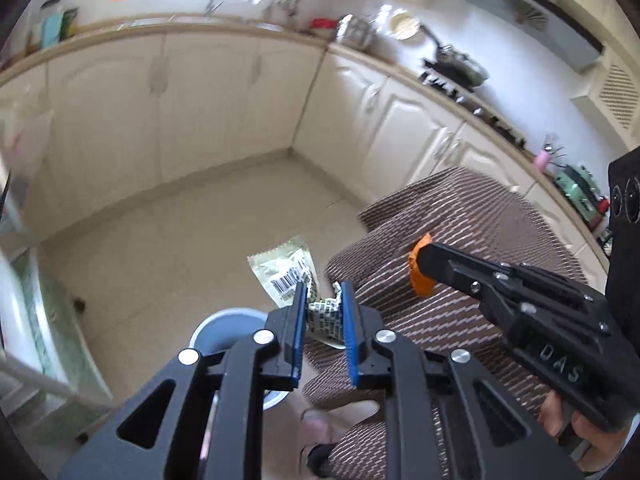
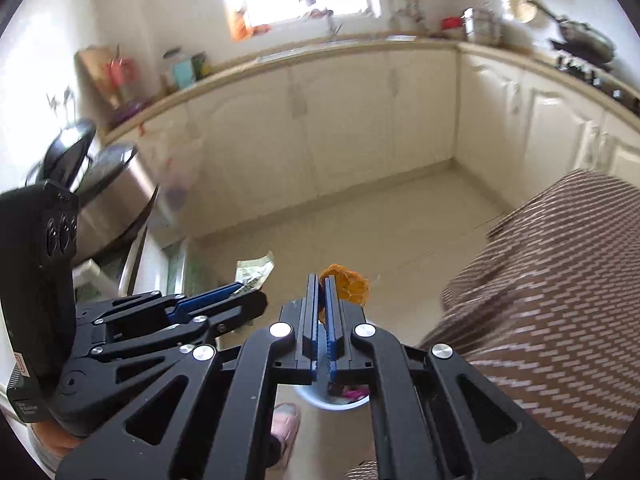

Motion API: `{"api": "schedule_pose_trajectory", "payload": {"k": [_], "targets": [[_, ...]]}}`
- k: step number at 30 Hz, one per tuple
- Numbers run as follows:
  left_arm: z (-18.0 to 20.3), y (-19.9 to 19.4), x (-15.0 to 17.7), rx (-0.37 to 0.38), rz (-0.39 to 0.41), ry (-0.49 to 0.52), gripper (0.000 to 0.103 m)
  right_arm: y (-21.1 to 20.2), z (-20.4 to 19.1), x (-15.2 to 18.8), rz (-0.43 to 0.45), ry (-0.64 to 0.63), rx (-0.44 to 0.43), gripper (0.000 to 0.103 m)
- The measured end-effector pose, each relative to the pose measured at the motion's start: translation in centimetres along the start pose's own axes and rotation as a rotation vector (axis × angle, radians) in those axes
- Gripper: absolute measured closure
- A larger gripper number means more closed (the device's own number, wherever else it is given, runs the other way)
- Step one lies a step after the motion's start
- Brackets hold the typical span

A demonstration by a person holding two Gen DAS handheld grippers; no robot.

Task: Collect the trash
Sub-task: 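Carry both items over the bucket and open both grippers to drop them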

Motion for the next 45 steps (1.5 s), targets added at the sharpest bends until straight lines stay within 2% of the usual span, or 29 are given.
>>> {"api": "schedule_pose_trajectory", "payload": {"k": [5, 10, 16, 20, 22, 23, 25, 26, 32, 39, 45], "targets": [[-4.4, 2.2, 3.1, -0.043, -0.074, -0.04, 0.087, 4.9, -0.7, 3.4, -0.097, 0.013, -0.005, 0.101], [-7.0, 5.5, 6.1, -0.061, -0.151, -0.083, 0.087, 8.0, 0.8, 5.7, -0.154, 0.04, 0.027, 0.101], [-7.8, 9.7, 7.9, -0.06, -0.212, -0.093, 0.087, 9.6, 2.8, 6.3, -0.146, 0.056, 0.086, 0.101], [-7.5, 11.3, 7.8, -0.021, -0.218, -0.107, 0.083, 9.6, 3.6, 6.2, -0.119, 0.044, 0.115, 0.101], [-7.9, 11.6, 7.7, -0.036, -0.217, -0.109, 0.081, 9.9, 3.8, 6.3, -0.12, 0.048, 0.116, 0.101], [-8.0, 11.8, 7.7, -0.039, -0.221, -0.107, 0.08, 10.0, 3.9, 6.4, -0.124, 0.051, 0.115, 0.101], [-8.4, 11.8, 7.8, -0.042, -0.221, -0.12, 0.069, 10.2, 3.8, 6.4, -0.125, 0.052, 0.116, 0.101], [-8.4, 11.7, 7.8, -0.044, -0.218, -0.125, 0.066, 10.3, 3.8, 6.5, -0.127, 0.053, 0.114, 0.101], [-8.9, 11.2, 8.3, -0.048, -0.225, -0.153, 0.065, 10.8, 3.5, 7.1, -0.147, 0.059, 0.104, 0.101], [-10.3, 9.3, 8.0, -0.064, -0.198, -0.203, 0.059, 11.5, 2.4, 7.4, -0.166, 0.064, 0.08, 0.101], [-11.9, 8.5, 7.6, -0.112, -0.182, -0.217, 0.055, 12.8, 1.9, 7.5, -0.183, 0.107, 0.042, 0.1]]}}
Point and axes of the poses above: each gripper's, at about its wrist camera, not at the fingertips, and y roughly the way its jaws point, z to its right, x to its underside, the point moved 6 cm from there along y, roughly the way its jaws point, and after that the axes turned 14 degrees about z, right-handed, at the moved point
